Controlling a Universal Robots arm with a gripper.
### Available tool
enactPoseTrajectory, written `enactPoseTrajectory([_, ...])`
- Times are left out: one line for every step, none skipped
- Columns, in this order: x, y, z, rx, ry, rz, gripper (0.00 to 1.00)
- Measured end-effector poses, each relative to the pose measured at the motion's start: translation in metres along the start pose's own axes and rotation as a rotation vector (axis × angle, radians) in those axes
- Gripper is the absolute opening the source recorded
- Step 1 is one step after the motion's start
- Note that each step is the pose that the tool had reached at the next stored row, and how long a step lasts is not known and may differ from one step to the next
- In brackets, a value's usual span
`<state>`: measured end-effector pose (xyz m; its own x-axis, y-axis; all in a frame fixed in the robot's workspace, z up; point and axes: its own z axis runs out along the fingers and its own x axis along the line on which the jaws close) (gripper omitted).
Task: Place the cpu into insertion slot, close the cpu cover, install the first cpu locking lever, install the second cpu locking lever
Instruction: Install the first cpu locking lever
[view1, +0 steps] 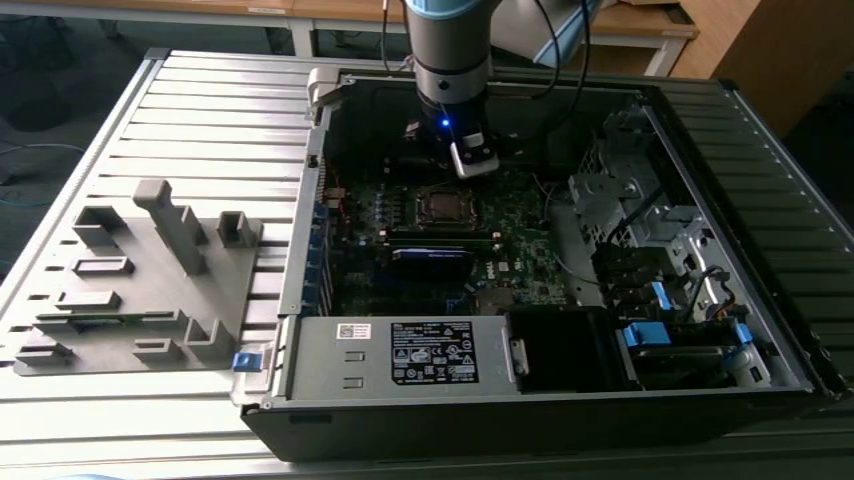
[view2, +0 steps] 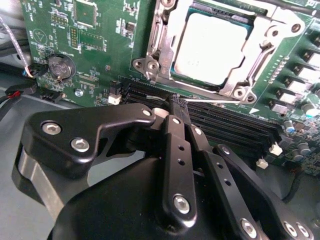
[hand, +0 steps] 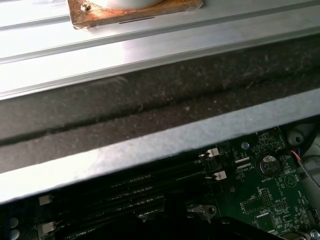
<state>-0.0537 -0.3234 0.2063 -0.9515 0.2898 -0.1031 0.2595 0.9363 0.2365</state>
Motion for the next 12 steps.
enactPoseTrajectory([0.0004,-0.0001,0.0001,-0.0001,-0.0028,-0.001,0.11])
enactPoseTrajectory([0.0008,-0.0002,0.0001,-0.0004,-0.0053,-0.001,0.11])
enactPoseTrajectory([0.0012,-0.0003,0.0001,-0.0007,-0.0074,-0.002,0.11])
enactPoseTrajectory([0.0018,-0.0003,0.0001,-0.0007,-0.0091,-0.002,0.11])
enactPoseTrajectory([0.0023,-0.0003,0.0001,-0.0009,-0.0103,-0.002,0.11])
enactPoseTrajectory([0.0028,-0.0002,0.0001,-0.0006,-0.0114,-0.003,0.11])
enactPoseTrajectory([0.0033,0.0001,0.0001,-0.0005,-0.0123,-0.003,0.11])
enactPoseTrajectory([0.0037,0.0004,0.0001,-0.0002,-0.0129,-0.003,0.11])
enactPoseTrajectory([0.004,0.0007,0.0002,0.0002,-0.0135,-0.003,0.11])
enactPoseTrajectory([0.0042,0.0011,0.0004,0.001,-0.0144,-0.004,0.11])
enactPoseTrajectory([0.0043,0.0012,0.0005,0.0024,-0.0155,-0.004,0.11])
enactPoseTrajectory([0.0043,0.0012,0.0007,0.0036,-0.0165,-0.004,0.11])
